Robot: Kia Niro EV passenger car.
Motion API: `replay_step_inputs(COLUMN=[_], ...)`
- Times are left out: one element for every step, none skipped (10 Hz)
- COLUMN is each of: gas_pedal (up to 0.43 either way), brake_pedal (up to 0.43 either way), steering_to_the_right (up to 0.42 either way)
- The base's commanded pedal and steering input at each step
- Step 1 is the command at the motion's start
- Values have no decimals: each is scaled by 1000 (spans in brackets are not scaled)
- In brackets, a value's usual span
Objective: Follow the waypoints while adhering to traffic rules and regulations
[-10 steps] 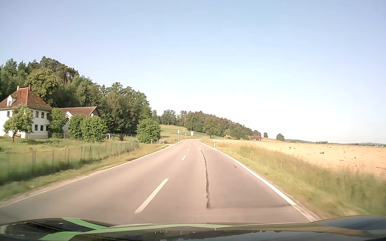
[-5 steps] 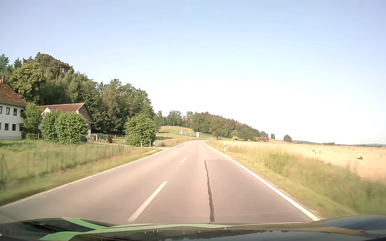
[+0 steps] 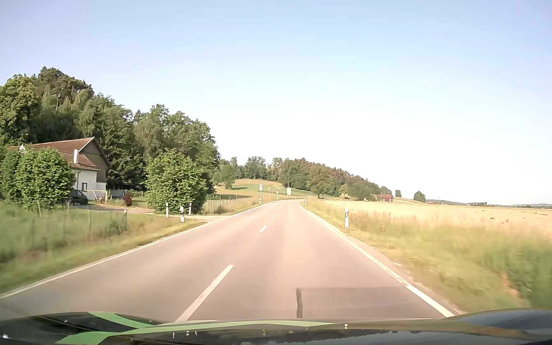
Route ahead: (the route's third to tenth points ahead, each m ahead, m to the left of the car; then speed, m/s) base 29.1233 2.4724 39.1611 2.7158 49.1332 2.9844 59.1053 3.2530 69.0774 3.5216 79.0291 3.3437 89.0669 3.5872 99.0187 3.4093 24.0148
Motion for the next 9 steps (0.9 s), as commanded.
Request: replay_step_inputs(gas_pedal=[177, 177, 169, 169, 169, 169, 177, 177, 177], brake_pedal=[0, 0, 0, 0, 0, 0, 0, 0, 0], steering_to_the_right=[-10, -11, -10, -10, -11, -10, -7, -4, -4])
